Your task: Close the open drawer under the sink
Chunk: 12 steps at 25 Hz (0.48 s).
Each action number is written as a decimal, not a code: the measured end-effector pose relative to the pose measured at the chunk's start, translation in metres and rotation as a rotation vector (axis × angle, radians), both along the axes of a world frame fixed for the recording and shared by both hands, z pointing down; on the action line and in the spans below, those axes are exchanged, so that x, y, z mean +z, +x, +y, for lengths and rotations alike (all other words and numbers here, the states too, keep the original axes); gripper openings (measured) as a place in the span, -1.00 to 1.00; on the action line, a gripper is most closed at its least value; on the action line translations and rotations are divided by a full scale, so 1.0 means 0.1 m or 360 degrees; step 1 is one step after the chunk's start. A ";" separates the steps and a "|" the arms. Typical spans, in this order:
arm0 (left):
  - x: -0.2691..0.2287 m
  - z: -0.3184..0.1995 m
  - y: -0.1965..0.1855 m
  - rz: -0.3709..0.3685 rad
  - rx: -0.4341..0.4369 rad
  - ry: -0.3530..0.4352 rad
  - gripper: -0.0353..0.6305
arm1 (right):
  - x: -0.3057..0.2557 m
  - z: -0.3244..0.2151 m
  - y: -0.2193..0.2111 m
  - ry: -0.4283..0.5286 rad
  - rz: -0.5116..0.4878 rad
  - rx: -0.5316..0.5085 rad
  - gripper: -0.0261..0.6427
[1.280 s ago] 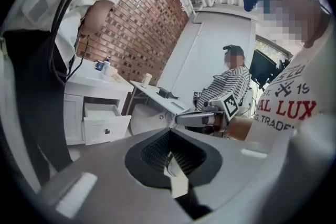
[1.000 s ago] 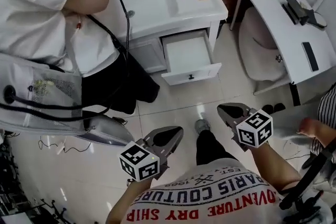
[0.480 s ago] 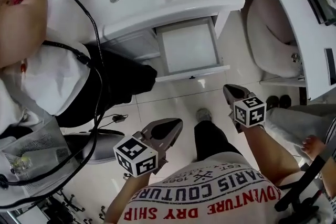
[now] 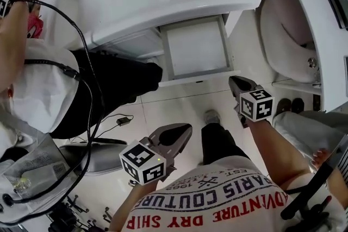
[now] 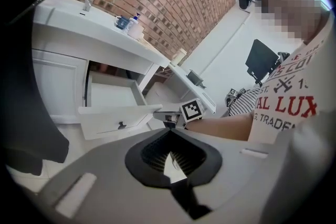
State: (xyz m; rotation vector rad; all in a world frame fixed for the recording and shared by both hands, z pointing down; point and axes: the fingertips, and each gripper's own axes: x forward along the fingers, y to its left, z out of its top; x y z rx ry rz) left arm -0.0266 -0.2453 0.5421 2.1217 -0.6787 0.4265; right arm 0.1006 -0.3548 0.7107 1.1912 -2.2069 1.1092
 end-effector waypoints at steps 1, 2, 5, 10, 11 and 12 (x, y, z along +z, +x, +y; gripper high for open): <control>0.00 -0.02 0.00 -0.0002 -0.0007 -0.0003 -0.95 | 0.01 -0.01 0.00 -0.0012 -0.0025 0.0008 -0.90; 0.00 -0.04 0.00 -0.0003 -0.0017 -0.0005 -0.95 | 0.01 -0.03 0.00 -0.0020 -0.0052 0.0019 -0.90; -0.01 -0.13 -0.01 -0.0004 -0.0038 -0.0003 -0.95 | 0.02 -0.14 0.00 -0.0032 -0.0078 0.0040 -0.90; -0.04 -0.26 -0.07 -0.0005 -0.0057 0.0016 -0.95 | 0.02 -0.44 -0.04 -0.0043 -0.0092 0.0068 -0.90; -0.04 -0.28 -0.09 -0.0006 -0.0064 0.0017 -0.95 | 0.01 -0.51 -0.05 -0.0043 -0.0102 0.0074 -0.90; -0.04 -0.31 -0.10 -0.0007 -0.0070 0.0017 -0.95 | 0.01 -0.58 -0.06 -0.0042 -0.0116 0.0081 -0.90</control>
